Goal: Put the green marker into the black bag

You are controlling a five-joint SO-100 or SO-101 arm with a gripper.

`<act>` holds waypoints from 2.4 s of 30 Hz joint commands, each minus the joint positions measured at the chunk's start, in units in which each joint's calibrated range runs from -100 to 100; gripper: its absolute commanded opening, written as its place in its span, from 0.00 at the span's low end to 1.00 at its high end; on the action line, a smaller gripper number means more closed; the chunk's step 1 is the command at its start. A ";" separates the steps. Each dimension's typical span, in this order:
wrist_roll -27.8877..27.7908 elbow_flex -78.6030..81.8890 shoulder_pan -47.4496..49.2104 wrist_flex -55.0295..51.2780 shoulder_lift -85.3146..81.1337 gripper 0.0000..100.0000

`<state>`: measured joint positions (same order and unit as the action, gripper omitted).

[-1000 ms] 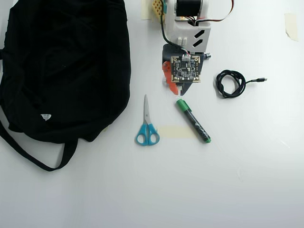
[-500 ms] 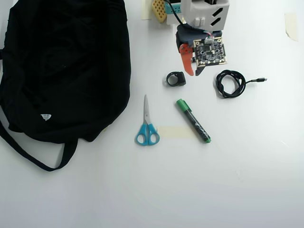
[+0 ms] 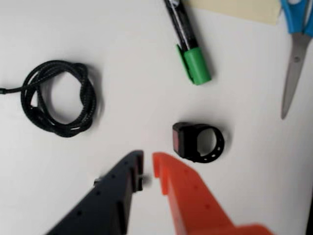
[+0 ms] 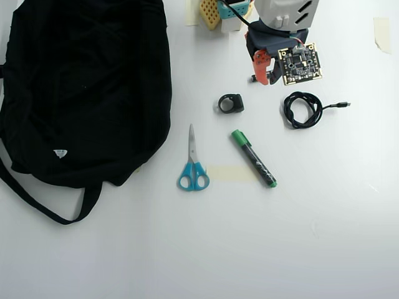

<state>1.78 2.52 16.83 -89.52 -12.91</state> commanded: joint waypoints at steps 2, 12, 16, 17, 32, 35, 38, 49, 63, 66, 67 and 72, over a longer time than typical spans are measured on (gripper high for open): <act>0.00 0.09 0.45 0.20 -1.11 0.02; -0.52 6.38 -0.67 4.42 -1.20 0.02; -0.47 7.37 -2.02 4.51 -1.28 0.03; -0.47 7.37 -2.17 4.60 -1.20 0.03; -0.58 7.28 -2.17 11.06 -1.11 0.27; -0.52 7.37 -1.72 11.66 -1.03 0.27; -0.58 7.37 -1.64 10.97 -0.37 0.27; -6.50 5.93 -1.87 11.49 7.10 0.27; -15.57 6.20 -6.65 15.28 8.35 0.27; -15.68 5.93 -6.65 15.28 8.35 0.27; -15.84 5.84 -6.73 15.28 8.35 0.27; -18.46 6.38 -6.13 15.28 8.43 0.27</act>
<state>-15.56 10.06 9.92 -75.10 -4.28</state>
